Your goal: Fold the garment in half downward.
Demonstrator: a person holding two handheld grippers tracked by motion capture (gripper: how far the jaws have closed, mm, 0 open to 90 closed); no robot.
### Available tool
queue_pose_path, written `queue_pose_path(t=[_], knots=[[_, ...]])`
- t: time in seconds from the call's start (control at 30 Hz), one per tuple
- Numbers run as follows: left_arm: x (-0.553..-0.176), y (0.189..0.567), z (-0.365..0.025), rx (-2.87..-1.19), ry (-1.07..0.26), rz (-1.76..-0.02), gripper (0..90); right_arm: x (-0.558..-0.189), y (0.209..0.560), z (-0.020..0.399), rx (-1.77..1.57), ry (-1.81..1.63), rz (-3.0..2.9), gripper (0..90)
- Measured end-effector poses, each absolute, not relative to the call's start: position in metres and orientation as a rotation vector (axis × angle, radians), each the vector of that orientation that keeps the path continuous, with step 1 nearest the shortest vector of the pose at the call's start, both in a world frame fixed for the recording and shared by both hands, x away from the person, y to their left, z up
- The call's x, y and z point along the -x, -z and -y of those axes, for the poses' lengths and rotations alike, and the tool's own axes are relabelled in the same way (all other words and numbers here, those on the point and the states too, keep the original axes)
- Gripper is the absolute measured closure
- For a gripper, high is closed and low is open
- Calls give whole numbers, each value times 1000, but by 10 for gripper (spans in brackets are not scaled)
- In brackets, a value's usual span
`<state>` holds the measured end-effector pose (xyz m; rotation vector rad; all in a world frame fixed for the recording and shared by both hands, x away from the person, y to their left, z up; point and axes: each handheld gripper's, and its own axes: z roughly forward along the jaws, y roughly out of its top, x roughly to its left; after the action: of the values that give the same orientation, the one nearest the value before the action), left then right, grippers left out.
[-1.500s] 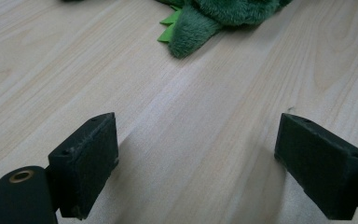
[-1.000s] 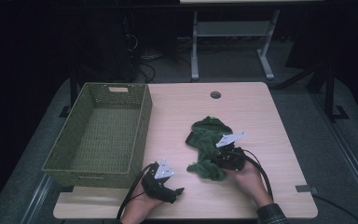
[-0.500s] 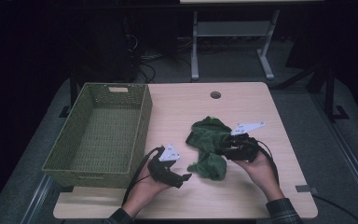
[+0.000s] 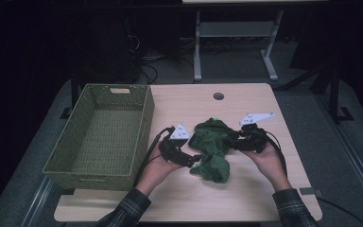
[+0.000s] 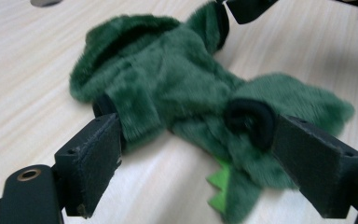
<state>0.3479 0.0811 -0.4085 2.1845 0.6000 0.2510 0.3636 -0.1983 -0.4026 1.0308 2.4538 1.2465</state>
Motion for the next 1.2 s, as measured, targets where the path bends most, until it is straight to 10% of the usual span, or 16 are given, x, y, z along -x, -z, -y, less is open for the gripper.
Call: queue_pose_path(t=[0.6, 1.2], knots=[[-411, 393, -65, -2175, -288, -640, 458, -408, 389, 209, -1091, -1182, -2421, 569], [-470, 447, -50, -2287, -233, -724, 510, -448, 439, 213, -1240, -1063, -2487, 573]])
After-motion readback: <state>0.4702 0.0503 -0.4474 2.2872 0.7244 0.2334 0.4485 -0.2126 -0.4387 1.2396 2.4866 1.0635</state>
